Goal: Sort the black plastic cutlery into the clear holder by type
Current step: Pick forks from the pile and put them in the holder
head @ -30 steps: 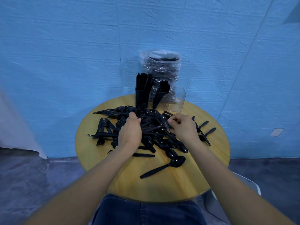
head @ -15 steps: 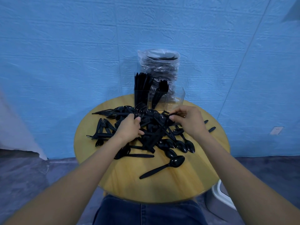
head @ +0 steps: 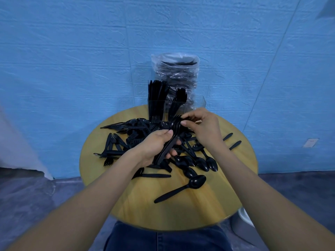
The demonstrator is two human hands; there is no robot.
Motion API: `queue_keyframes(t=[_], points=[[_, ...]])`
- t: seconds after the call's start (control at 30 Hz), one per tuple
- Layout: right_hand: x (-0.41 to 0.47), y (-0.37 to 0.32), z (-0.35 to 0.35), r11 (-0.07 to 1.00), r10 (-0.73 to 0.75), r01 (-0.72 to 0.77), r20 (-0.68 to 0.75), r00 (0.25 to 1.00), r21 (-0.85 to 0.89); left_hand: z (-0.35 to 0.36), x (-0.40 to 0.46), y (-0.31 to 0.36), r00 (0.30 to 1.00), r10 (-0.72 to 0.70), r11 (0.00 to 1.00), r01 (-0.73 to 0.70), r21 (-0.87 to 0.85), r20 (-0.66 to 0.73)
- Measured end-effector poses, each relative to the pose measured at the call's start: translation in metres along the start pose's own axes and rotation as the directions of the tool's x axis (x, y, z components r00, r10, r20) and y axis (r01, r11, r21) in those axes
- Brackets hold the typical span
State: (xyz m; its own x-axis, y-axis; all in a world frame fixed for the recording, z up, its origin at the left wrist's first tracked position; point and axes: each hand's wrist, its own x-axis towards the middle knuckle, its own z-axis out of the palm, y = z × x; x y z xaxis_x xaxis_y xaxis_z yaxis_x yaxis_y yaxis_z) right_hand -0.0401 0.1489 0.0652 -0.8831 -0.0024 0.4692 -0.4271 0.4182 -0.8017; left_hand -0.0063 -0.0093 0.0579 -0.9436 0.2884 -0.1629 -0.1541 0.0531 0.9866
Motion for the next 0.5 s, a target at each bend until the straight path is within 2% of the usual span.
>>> queue_keyframes(t=[0.1,0.2,0.27,0.37,0.5], points=[[0.002,-0.003,0.004,1.0,0.006,-0.005,-0.051,0.999,0.019,0.004,0.006,0.002,0.999,0.014,0.998,-0.012,-0.058,0.045],[0.007,0.001,0.005,0.998,0.009,-0.013,-0.062,0.998,-0.066,0.0,0.012,0.003,0.997,0.051,0.998,-0.049,-0.033,0.061],[0.013,0.004,0.003,0.996,0.057,-0.05,0.085,0.995,-0.079,-0.006,0.016,0.005,0.994,0.061,0.998,-0.063,0.015,0.092],[0.024,0.003,0.0,0.988,0.073,-0.112,0.322,0.944,0.105,-0.013,0.023,0.011,0.979,0.046,0.999,-0.046,-0.005,0.197],[0.047,-0.003,-0.002,0.956,0.048,-0.164,0.422,0.905,0.242,-0.024,0.042,0.026,0.955,0.023,0.998,-0.007,-0.055,0.296]])
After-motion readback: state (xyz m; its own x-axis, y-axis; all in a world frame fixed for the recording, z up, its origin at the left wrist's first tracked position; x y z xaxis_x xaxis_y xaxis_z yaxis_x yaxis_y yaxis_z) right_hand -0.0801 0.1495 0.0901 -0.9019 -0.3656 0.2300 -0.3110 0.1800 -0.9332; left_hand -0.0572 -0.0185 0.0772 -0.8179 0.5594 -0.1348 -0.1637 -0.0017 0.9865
